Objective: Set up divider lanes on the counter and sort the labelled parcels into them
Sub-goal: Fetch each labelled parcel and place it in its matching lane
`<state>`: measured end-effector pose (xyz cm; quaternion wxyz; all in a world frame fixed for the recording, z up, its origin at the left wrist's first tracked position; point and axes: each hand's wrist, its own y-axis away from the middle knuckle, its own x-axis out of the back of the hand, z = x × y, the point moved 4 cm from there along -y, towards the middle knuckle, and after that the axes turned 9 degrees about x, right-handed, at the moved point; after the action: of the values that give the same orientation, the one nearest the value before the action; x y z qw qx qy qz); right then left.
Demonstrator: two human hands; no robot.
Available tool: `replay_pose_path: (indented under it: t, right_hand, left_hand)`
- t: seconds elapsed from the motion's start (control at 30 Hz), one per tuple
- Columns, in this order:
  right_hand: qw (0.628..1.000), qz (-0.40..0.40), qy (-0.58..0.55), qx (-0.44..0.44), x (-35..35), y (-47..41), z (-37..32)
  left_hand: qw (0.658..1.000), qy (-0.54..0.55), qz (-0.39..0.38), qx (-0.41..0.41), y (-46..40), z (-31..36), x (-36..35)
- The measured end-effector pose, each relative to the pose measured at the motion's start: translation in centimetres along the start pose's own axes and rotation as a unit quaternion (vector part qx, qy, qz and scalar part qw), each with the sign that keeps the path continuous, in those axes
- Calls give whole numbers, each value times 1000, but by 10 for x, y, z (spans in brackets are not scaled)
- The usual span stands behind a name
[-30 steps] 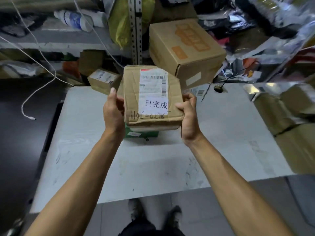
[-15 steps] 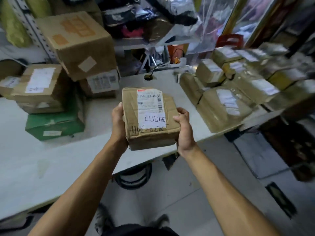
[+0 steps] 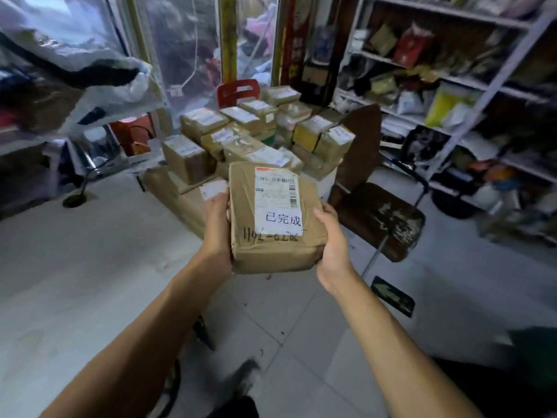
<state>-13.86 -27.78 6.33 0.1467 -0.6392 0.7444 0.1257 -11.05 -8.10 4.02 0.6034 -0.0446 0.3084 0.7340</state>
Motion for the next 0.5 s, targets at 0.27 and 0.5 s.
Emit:
replay_pose_path:
  t: [0.27,0.5]
  right_hand:
    - [997,64,12,36,104,-132,-52]
    - [998,41,42,26,157,-262,-70]
  left_hand:
    - [997,-73,-2,8,-121,-30,-155]
    - [994,-69,-46,70,-240,-67,-233]
